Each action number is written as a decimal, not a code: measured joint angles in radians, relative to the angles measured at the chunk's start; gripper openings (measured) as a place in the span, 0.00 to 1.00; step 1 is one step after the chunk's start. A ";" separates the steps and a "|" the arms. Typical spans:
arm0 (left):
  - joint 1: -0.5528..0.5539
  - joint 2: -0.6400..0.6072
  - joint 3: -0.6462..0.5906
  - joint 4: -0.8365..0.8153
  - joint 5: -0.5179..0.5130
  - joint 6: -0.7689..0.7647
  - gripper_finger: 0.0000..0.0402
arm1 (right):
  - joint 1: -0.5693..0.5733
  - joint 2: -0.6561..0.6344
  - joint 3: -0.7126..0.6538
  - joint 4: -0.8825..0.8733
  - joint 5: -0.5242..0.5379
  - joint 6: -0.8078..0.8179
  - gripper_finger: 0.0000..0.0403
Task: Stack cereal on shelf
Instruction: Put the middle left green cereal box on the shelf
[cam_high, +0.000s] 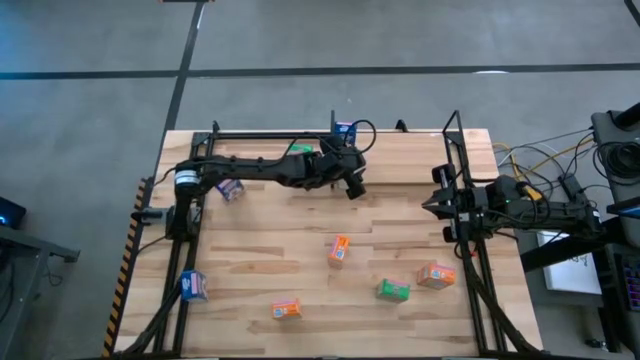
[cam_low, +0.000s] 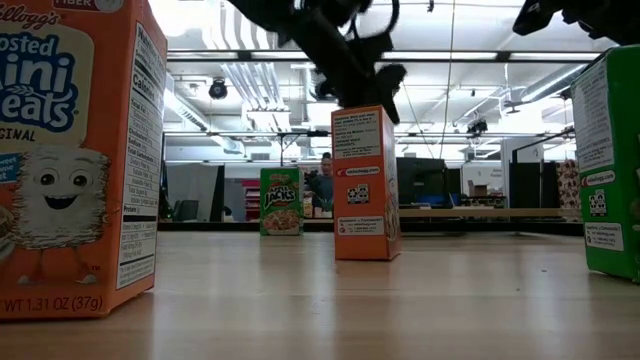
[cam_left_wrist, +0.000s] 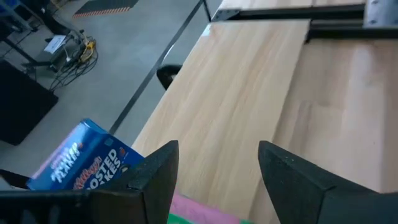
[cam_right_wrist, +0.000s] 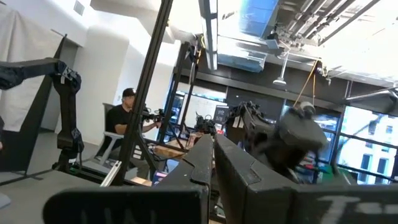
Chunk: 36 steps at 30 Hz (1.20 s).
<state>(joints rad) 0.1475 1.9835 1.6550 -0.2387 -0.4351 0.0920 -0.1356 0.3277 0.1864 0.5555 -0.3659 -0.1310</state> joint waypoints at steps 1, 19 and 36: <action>-0.009 -0.014 0.002 -0.013 0.000 0.001 0.51 | 0.000 0.001 0.000 0.000 0.002 0.000 0.02; -0.340 -0.290 -0.115 -0.267 -0.258 -0.049 0.47 | -0.002 0.125 0.115 -0.212 0.325 0.121 0.02; -0.383 -0.563 -0.632 0.199 -0.265 -0.009 0.39 | -0.035 0.556 0.349 -0.368 0.387 0.095 0.02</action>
<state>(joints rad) -0.2356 1.4201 1.0230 -0.0397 -0.6996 0.0832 -0.1710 0.8842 0.5356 0.1876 0.0210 -0.0364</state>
